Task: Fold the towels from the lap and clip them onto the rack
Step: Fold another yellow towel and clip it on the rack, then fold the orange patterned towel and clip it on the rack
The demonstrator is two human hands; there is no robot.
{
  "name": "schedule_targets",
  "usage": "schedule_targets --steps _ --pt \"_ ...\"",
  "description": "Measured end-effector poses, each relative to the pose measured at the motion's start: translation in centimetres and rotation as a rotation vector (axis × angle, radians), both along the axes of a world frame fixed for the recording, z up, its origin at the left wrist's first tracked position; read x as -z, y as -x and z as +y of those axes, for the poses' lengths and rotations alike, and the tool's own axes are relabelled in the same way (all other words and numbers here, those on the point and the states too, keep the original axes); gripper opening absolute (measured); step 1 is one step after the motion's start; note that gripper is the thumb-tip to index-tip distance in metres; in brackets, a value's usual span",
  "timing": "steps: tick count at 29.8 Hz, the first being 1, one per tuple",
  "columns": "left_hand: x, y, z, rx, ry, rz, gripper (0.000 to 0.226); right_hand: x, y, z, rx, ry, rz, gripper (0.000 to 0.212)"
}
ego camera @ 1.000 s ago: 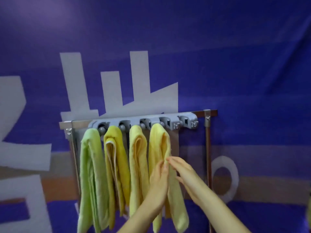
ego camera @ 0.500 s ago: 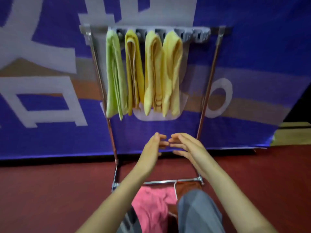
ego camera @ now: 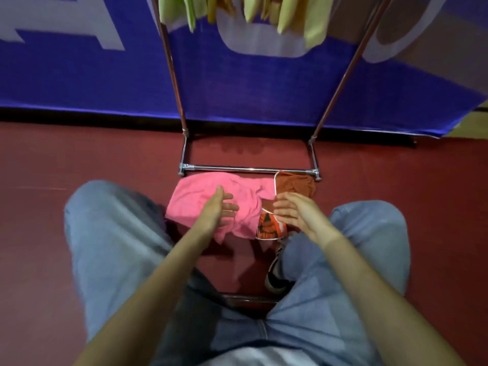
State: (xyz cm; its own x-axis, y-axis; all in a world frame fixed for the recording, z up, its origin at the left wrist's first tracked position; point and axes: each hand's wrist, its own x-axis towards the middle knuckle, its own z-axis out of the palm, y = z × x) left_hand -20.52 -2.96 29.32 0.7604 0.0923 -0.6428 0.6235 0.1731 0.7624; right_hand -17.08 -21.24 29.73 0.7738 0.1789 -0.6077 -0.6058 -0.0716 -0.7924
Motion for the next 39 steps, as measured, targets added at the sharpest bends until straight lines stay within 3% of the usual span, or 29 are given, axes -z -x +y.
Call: schedule_targets --steps 4,12,16,20,28,36,39 --pt "3.4 -2.6 1.3 -0.043 -0.054 0.044 0.045 4.0 -2.7 0.1 0.047 0.082 0.125 0.021" --pt "13.5 -9.2 1.3 -0.055 -0.09 0.249 0.05 14.7 -9.6 2.4 0.06 0.163 0.41 0.032" --pt "16.3 -12.4 1.4 -0.018 -0.081 0.256 0.036 18.6 -13.0 3.4 0.027 0.231 0.434 0.026" --pt "20.2 -13.8 2.6 0.09 -0.167 0.249 0.041 23.0 -14.9 3.8 0.045 0.272 0.497 0.035" --pt "27.0 -15.7 4.9 0.057 -0.147 0.335 0.049 31.1 -16.7 4.3 0.064 0.379 0.59 0.036" --pt "30.5 -14.1 4.0 -0.001 -0.118 0.424 0.038 35.6 -17.5 2.1 0.371 0.249 0.685 0.044" --pt "31.6 -13.7 3.4 0.02 -0.139 0.407 0.033 37.5 -17.9 1.2 0.584 0.169 0.652 0.021"
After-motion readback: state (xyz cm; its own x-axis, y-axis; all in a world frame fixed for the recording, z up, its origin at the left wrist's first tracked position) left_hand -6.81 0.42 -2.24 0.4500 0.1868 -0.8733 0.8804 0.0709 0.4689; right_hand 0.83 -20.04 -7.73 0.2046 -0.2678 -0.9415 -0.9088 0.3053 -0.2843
